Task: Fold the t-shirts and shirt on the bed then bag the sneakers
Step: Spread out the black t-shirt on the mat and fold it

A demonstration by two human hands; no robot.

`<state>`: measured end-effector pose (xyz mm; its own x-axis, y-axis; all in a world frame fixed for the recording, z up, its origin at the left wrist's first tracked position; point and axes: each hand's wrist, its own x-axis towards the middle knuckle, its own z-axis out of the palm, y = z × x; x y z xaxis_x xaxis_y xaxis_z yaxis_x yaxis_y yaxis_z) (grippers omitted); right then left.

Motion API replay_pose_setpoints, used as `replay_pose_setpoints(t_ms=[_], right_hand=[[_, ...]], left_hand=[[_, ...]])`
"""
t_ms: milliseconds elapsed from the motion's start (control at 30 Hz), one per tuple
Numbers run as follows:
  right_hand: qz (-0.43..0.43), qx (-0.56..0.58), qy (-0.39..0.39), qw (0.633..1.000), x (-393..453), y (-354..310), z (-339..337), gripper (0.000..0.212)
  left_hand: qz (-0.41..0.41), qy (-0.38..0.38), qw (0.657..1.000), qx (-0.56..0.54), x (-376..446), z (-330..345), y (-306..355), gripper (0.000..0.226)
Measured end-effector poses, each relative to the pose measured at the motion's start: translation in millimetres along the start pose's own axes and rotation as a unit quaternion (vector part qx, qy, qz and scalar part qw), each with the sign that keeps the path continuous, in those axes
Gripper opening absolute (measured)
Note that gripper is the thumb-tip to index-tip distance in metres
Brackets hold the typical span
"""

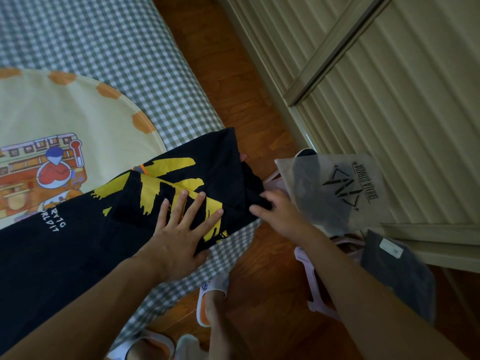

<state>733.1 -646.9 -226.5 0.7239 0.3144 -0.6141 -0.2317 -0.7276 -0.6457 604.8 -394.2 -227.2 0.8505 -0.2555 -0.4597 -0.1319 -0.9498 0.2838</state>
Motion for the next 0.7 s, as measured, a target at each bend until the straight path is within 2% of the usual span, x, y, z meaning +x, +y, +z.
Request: replay_pose_setpoints(t_ms=[100, 200, 233, 300, 333, 400, 433, 467, 533, 600, 667, 700], right_hand=[[0.041, 0.035, 0.091, 0.994, 5, -8, 11, 0.039], [0.080, 0.060, 0.166, 0.981, 12, -15, 23, 0.044], [0.082, 0.053, 0.181, 0.978, 13, -19, 26, 0.038], [0.066, 0.069, 0.197, 0.976, 12, -26, 28, 0.014], [0.050, 0.076, 0.192, 0.977, 11, -29, 27, 0.026], [0.020, 0.033, 0.160, 0.986, 11, -28, 30, 0.071], [0.017, -0.001, 0.148, 0.989, 13, -28, 32, 0.084], [0.020, -0.019, 0.143, 0.989, 16, -28, 32, 0.087], [0.043, 0.014, 0.147, 0.988, 21, -36, 27, 0.073], [0.045, 0.066, 0.141, 0.987, 27, -49, 20, 0.057], [0.037, 0.057, 0.111, 0.992, 28, -65, 20, 0.049], [0.031, 0.051, 0.109, 0.992, 27, -76, 20, 0.043]], left_hand=[[0.009, 0.046, 0.999, 0.007, 1, 6, -2, 0.093], [-0.001, 0.056, 0.998, 0.030, -1, 7, 4, 0.090], [-0.007, 0.072, 0.997, 0.031, -2, 5, 8, 0.085], [-0.020, 0.111, 0.993, 0.023, 0, -3, 18, 0.073], [-0.021, 0.123, 0.992, 0.024, 3, -6, 22, 0.069], [-0.005, 0.124, 0.991, 0.044, 11, -7, 29, 0.067], [0.002, 0.108, 0.992, 0.059, 15, -3, 30, 0.068], [0.000, 0.084, 0.993, 0.078, 20, 1, 32, 0.069], [-0.019, 0.035, 0.993, 0.115, 28, 7, 34, 0.073], [-0.014, 0.021, 0.994, 0.110, 29, 3, 34, 0.075], [0.025, 0.053, 0.998, 0.019, 20, -6, 27, 0.072], [0.037, 0.096, 0.992, -0.080, 11, -13, 22, 0.068]])
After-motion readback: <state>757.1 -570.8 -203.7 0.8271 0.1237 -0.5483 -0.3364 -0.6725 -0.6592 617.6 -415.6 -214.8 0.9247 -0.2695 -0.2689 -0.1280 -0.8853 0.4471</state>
